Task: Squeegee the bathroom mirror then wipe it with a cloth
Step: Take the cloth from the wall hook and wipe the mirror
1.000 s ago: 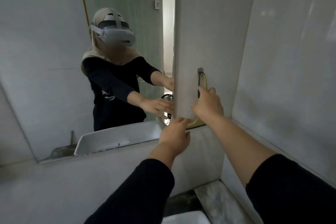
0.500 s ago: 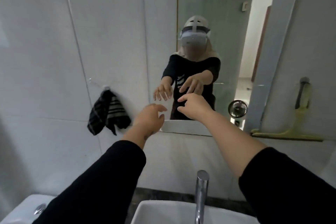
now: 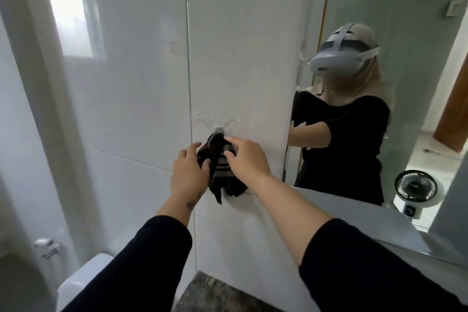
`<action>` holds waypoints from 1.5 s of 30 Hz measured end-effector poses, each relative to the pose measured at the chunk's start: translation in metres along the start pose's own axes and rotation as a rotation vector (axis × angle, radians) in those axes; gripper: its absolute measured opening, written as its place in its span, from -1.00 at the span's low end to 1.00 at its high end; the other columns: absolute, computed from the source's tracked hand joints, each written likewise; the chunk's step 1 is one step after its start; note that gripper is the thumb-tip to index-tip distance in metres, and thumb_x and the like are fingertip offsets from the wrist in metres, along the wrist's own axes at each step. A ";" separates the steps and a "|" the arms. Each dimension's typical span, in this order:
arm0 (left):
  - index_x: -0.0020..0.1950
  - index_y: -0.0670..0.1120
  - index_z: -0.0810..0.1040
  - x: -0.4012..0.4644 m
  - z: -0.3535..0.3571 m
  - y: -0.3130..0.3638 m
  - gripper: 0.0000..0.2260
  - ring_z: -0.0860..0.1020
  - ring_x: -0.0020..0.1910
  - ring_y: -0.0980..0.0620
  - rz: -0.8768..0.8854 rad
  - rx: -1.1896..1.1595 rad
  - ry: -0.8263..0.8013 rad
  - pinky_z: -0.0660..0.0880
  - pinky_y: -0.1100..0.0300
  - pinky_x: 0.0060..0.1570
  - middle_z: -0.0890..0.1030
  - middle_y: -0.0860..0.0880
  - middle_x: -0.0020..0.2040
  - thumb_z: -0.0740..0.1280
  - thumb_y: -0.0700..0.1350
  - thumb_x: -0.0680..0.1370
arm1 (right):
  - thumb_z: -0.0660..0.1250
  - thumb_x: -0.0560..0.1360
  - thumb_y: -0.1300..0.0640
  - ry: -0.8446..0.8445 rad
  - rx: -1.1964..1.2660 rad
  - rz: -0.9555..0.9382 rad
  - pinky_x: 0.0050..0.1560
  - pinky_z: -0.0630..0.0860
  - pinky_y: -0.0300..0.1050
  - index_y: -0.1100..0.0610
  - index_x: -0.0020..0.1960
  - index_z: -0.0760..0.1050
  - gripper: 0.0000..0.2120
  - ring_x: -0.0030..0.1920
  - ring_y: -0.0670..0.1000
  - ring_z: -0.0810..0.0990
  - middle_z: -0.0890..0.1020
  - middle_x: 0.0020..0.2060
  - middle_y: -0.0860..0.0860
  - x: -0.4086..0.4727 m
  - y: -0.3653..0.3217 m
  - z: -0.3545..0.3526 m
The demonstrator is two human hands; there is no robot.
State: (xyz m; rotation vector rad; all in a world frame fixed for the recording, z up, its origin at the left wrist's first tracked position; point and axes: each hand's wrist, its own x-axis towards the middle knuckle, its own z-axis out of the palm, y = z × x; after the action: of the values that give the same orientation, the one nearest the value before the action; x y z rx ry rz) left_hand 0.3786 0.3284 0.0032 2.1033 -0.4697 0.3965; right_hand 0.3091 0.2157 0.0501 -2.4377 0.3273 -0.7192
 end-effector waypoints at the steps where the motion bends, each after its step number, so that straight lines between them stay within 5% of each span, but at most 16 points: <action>1: 0.43 0.02 0.28 0.004 0.005 -0.005 -0.58 0.42 0.28 -0.12 -0.010 -0.027 -0.019 0.42 0.02 0.09 0.39 -0.11 0.34 0.23 -0.03 0.57 | 0.26 0.56 0.09 0.021 -0.007 -0.004 0.23 0.46 -0.07 -0.08 0.40 0.39 -0.59 0.24 0.08 0.50 0.56 0.24 0.04 0.006 0.000 0.007; 5: 0.42 0.09 0.29 0.011 0.024 -0.015 -0.59 0.50 0.17 -0.06 -0.001 -0.158 -0.051 0.42 0.13 0.01 0.47 -0.06 0.24 0.24 -0.02 0.57 | 0.24 0.55 0.17 0.077 -0.046 -0.016 0.17 0.47 -0.05 -0.12 0.42 0.34 -0.53 0.21 0.10 0.51 0.56 0.21 0.06 0.018 0.004 0.033; 10: 0.21 0.09 0.42 0.012 0.023 -0.009 -0.77 0.58 0.02 0.00 -0.018 -0.326 0.020 0.51 0.11 -0.05 0.58 0.04 0.04 0.23 -0.12 0.58 | 0.21 0.49 0.33 0.121 0.192 0.014 0.21 0.41 -0.18 -0.11 0.35 0.44 -0.47 0.23 0.03 0.52 0.57 0.22 0.01 0.027 0.009 0.039; 15: 0.23 0.01 0.40 0.007 -0.001 0.039 -0.78 0.57 0.05 0.00 0.039 -0.536 0.022 0.53 0.08 0.02 0.53 0.14 -0.01 0.13 -0.17 0.62 | 0.18 0.55 0.35 0.172 0.454 -0.081 0.31 0.40 -0.16 -0.07 0.30 0.51 -0.54 0.19 -0.03 0.53 0.57 0.21 0.00 0.020 -0.002 -0.007; 19: 0.24 -0.01 0.42 0.005 -0.029 0.100 -0.77 0.56 0.01 0.10 0.144 -0.698 -0.077 0.49 0.27 -0.09 0.56 0.09 0.04 0.10 -0.19 0.63 | 0.07 0.65 0.19 0.198 0.461 -0.219 0.27 0.25 -0.39 -0.15 0.46 0.24 -0.57 0.17 -0.18 0.43 0.45 0.17 0.01 0.000 -0.012 -0.057; 22: 0.28 -0.04 0.45 -0.001 -0.043 0.150 -0.74 0.58 0.01 0.13 0.282 -0.711 -0.155 0.53 0.26 -0.04 0.59 0.02 0.09 0.12 -0.19 0.63 | 0.06 0.65 0.03 0.212 0.596 -0.237 0.39 0.21 -0.24 -0.29 0.46 0.04 -0.55 0.35 -0.23 0.30 0.31 0.36 -0.14 -0.016 -0.020 -0.096; 26: 0.31 -0.02 0.47 -0.008 -0.053 0.208 -0.70 0.56 0.13 0.10 0.475 -0.644 -0.183 0.48 0.19 0.15 0.60 0.03 0.16 0.14 -0.19 0.62 | 0.07 0.65 0.15 0.365 0.635 -0.251 0.02 0.28 -0.64 -0.07 0.52 0.08 -0.53 0.03 -0.63 0.32 0.29 0.18 -0.41 -0.028 -0.025 -0.153; 30: 0.36 0.03 0.45 -0.003 -0.062 0.257 -0.68 0.53 0.15 0.13 0.601 -0.626 -0.204 0.44 0.23 0.19 0.57 0.09 0.16 0.11 -0.14 0.64 | 0.12 0.64 0.11 0.485 0.633 -0.253 0.23 0.41 -0.28 -0.14 0.49 0.18 -0.55 0.22 -0.20 0.47 0.44 0.32 -0.09 -0.024 -0.039 -0.203; 33: 0.42 0.05 0.36 0.014 -0.061 0.280 -0.64 0.48 0.24 0.08 0.602 -0.621 -0.144 0.40 0.08 0.29 0.52 -0.02 0.29 0.09 0.03 0.63 | 0.12 0.64 0.08 0.645 0.480 -0.293 0.41 0.28 -0.13 -0.13 0.49 0.19 -0.56 0.39 -0.06 0.35 0.35 0.43 -0.03 -0.012 -0.058 -0.245; 35: 0.45 0.01 0.31 0.024 -0.058 0.288 -0.60 0.44 0.31 -0.01 0.540 -0.618 -0.076 0.36 -0.04 0.33 0.49 -0.08 0.32 0.09 0.05 0.62 | 0.09 0.65 0.07 0.745 0.378 -0.315 0.28 0.23 -0.33 -0.09 0.52 0.13 -0.55 0.40 -0.07 0.31 0.32 0.44 -0.02 -0.001 -0.075 -0.274; 37: 0.46 -0.02 0.28 0.029 -0.052 0.289 -0.61 0.35 0.38 -0.08 0.525 -0.532 -0.007 0.29 -0.07 0.37 0.41 -0.11 0.39 0.11 -0.02 0.62 | 0.09 0.64 0.02 0.838 0.231 -0.311 0.08 0.28 -0.33 -0.11 0.53 0.07 -0.52 0.28 0.01 0.42 0.39 0.35 0.06 0.016 -0.092 -0.296; 41: 0.53 0.05 0.08 0.037 -0.026 0.280 -0.47 0.12 0.48 -0.08 0.528 -0.303 0.026 0.21 -0.02 0.39 0.11 -0.08 0.53 0.17 0.02 0.58 | 0.26 0.52 -0.17 0.939 -0.036 -0.307 0.10 0.45 0.01 -0.18 0.53 -0.01 -0.32 0.14 0.18 0.49 0.39 0.21 0.14 0.057 -0.128 -0.312; 45: 0.50 0.17 -0.30 0.044 0.002 0.264 -0.22 -0.24 0.54 -0.03 0.538 -0.124 -0.119 0.08 -0.13 0.46 -0.31 0.03 0.55 0.18 0.26 0.52 | 0.35 0.45 -0.19 1.002 -0.503 -0.311 0.14 0.37 0.08 -0.17 0.53 -0.08 -0.17 0.18 0.16 0.38 0.29 0.30 0.13 0.096 -0.142 -0.313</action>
State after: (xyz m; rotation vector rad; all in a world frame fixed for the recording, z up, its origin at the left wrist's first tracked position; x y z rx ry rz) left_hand 0.2924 0.1846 0.2119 1.8667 -1.1095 0.5326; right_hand 0.2230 0.1519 0.3901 -2.3786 0.5526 -2.2094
